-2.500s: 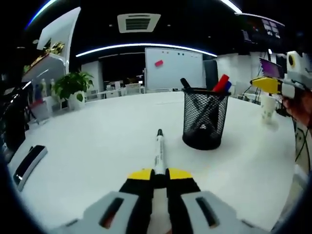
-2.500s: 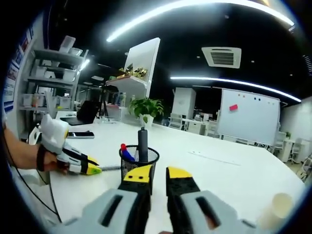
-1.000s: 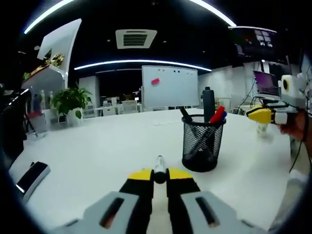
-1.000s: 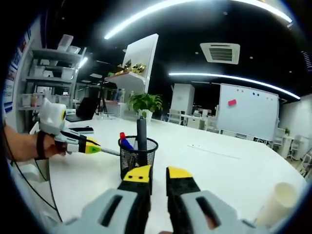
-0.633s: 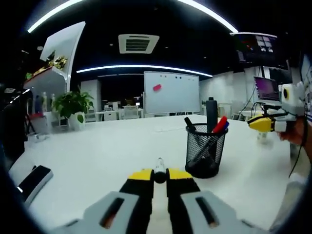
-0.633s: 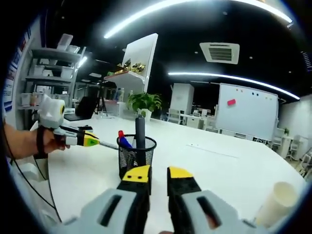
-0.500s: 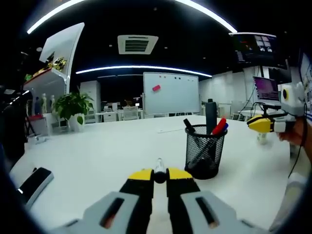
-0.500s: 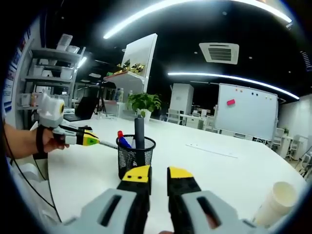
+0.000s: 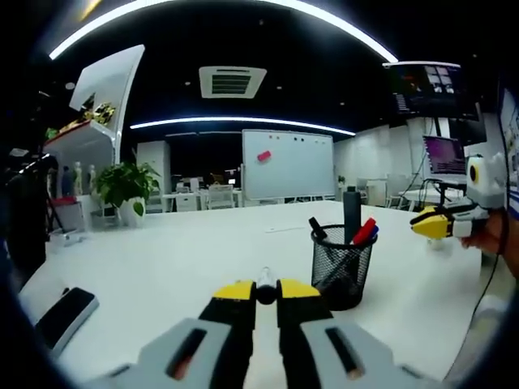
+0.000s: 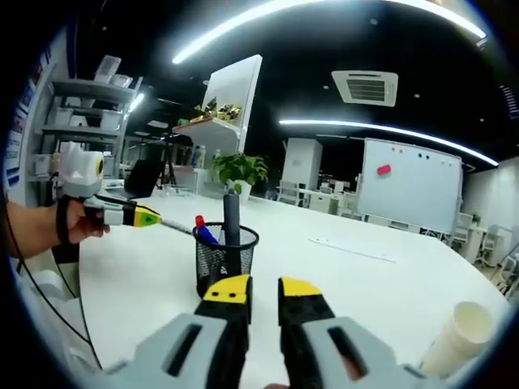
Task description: Place the scattered laser pointers and whiteboard markers into the pen holder and stack the scattered paper cups together
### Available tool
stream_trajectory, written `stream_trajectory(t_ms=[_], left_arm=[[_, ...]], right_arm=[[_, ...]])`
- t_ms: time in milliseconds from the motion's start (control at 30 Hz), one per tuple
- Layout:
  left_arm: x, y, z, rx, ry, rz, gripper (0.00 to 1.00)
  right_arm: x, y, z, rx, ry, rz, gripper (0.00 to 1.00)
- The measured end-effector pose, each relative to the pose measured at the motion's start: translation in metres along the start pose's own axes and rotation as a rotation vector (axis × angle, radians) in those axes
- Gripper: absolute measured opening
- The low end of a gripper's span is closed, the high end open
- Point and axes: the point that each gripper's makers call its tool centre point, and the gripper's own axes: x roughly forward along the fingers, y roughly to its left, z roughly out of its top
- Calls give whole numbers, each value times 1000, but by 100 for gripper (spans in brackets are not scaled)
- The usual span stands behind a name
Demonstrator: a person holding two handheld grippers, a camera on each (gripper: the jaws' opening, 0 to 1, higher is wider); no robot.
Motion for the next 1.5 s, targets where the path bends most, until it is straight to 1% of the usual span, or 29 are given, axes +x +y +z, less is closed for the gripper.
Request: stream_trajectory(t_ms=[267,467,800,933,1000,1500], left_arm=[[-4,4,7,4,-16,12,11],[-3,14,12,14,-31,24,11],[-6,11,20,17,-51,25,11],[-7,11,23,42,-58,35,11],[-6,10,23,38,-56,30,11],[-7,7,36,47,-82,22,12]], right_arm=[[0,0,0,-3,1,-1,14],[0,0,-1,-3,4,-1,14],[-1,1,-2,-1,5,-2,14],[-1,0,-3,2,6,-3,14],[-1,0,-4,1,9,-2,14],[-1,0,-5,4,13,-2,14]])
